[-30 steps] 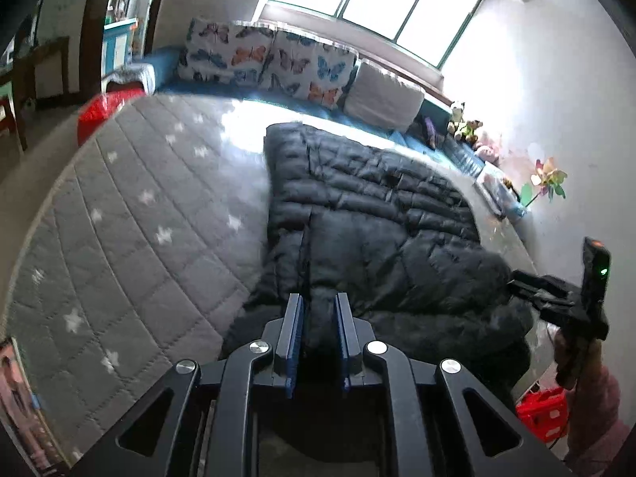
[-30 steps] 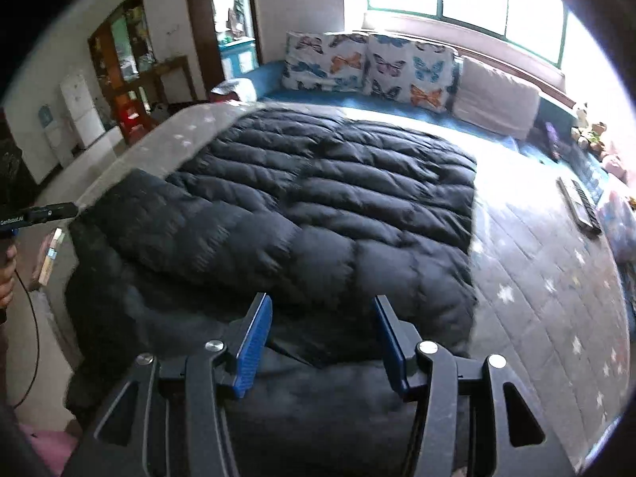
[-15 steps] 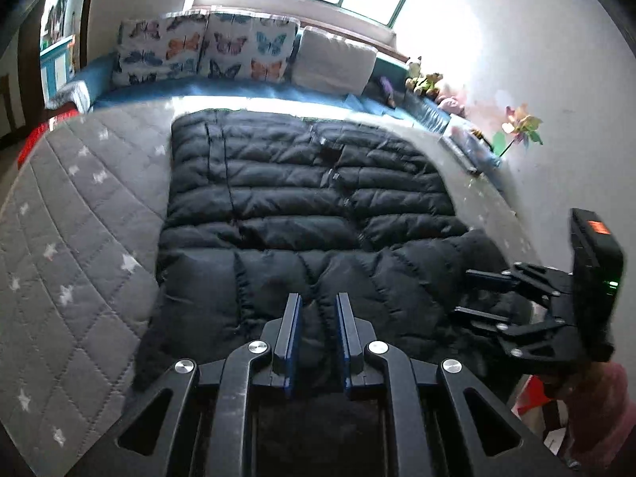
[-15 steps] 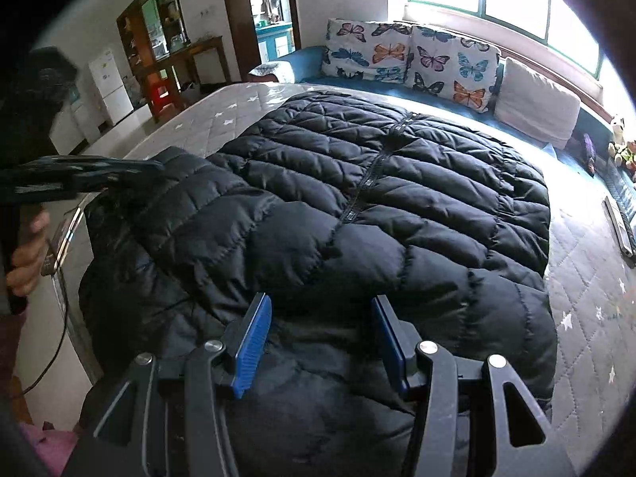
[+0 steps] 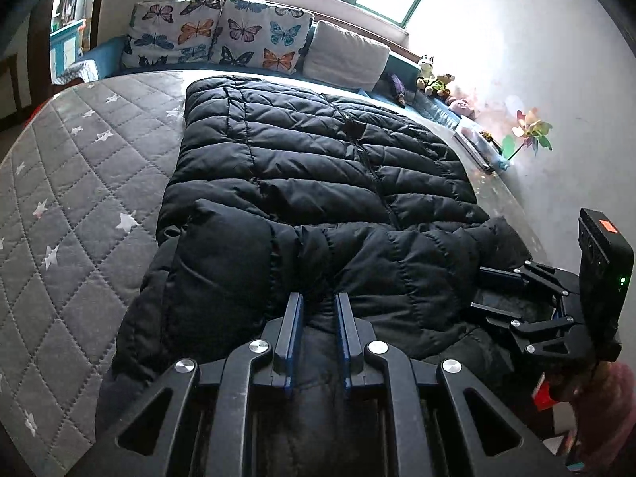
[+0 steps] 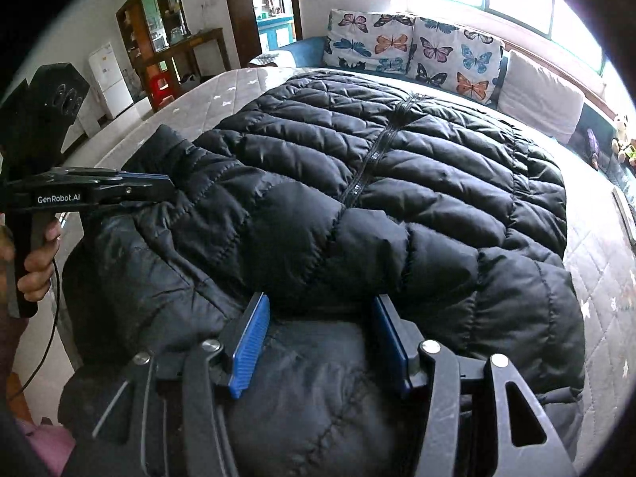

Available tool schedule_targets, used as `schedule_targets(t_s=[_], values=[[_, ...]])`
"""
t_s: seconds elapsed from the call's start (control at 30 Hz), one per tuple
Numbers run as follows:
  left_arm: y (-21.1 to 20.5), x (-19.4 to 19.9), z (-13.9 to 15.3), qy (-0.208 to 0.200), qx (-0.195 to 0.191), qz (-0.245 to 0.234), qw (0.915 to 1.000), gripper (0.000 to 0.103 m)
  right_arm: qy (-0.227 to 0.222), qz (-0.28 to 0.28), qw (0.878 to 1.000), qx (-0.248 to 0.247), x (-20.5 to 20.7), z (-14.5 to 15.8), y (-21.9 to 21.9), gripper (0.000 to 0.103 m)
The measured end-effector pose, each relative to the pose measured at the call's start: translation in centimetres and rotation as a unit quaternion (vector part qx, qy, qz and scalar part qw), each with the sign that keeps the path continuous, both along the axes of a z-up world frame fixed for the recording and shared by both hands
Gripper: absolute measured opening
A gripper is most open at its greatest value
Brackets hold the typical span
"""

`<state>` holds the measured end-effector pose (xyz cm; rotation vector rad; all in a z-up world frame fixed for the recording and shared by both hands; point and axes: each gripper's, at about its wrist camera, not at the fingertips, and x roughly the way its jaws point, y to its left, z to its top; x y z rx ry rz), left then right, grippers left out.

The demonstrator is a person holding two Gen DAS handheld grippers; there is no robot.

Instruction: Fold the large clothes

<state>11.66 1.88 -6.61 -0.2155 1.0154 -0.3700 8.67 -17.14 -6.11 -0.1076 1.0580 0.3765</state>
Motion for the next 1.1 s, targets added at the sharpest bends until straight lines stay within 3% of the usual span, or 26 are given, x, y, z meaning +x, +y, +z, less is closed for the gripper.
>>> schedule_targets(t_s=[0.3,0.4,0.53,0.6,0.8,1.1], values=[[1.2,-0.3,-0.8,-0.003,-0.038,0.012,0.9992,0.018,0.000,-0.003,1.000,0.001,-0.2,-0.2,0.1,0.059],[1.4,-0.3,0.4,0.008,-0.047,0.011,0.9988,0.018,0.005,-0.004,1.000,-0.001,-0.1,-0.1,0.1,0.059],[1.6,-0.5,3.2,-0.023,-0.059,0.005,0.9980,0.018,0.004,-0.005,1.000,-0.004,0.0,-0.1,0.2,0.059],[1.7,0.1,3.9,-0.033,-0.047,0.014,0.9983,0.018,0.004,-0.004,1.000,-0.003,0.0,-0.2,0.2,0.059],[3.4,2.0,1.2,0.009,-0.039,0.055,0.9977,0.018,0.005,0.000,1.000,-0.003,0.1,0.0,0.2,0.059],[2.9,1.0,0.0,-0.011,-0.013,0.051,0.9986,0.018,-0.016,0.026,0.999,0.041,-1.0,3.4,2.2,0.059]])
